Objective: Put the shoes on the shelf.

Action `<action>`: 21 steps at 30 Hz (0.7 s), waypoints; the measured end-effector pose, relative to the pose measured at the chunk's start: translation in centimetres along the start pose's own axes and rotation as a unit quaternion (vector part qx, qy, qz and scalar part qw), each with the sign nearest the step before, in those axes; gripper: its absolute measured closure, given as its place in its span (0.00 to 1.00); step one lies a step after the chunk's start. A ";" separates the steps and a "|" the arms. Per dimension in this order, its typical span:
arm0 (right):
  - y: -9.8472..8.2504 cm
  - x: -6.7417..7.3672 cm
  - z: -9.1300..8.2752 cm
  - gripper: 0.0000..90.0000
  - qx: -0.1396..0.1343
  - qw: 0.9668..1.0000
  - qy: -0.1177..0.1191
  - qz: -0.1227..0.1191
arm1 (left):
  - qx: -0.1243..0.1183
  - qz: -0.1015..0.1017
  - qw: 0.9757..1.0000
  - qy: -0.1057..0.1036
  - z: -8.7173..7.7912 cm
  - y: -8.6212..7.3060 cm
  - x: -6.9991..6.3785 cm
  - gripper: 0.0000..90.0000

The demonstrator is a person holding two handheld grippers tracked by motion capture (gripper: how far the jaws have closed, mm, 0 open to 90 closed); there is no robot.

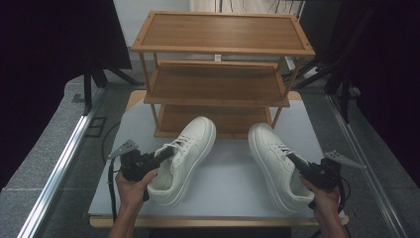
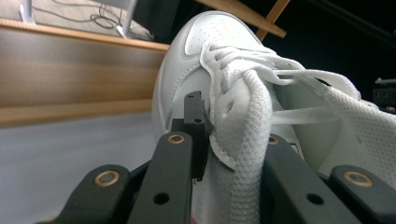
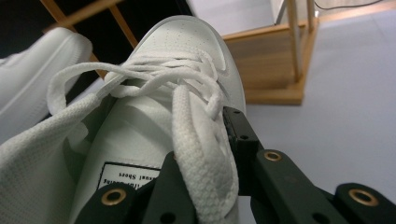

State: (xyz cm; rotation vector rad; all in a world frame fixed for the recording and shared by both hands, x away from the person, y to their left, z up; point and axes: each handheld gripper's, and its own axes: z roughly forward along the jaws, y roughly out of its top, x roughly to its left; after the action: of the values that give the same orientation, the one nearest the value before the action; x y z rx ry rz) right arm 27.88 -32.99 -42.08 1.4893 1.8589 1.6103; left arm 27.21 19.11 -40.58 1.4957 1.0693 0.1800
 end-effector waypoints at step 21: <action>3.9 3.8 0.2 0.91 -0.061 0.997 0.038 0.005 | -0.050 -0.014 0.998 -0.038 -0.3 3.7 -1.3 0.91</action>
State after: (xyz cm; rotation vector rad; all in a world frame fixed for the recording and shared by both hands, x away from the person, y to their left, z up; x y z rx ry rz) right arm 28.39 -30.40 -37.34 1.4066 1.7604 1.7725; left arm 28.15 18.97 -36.78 1.3862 1.0059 0.1549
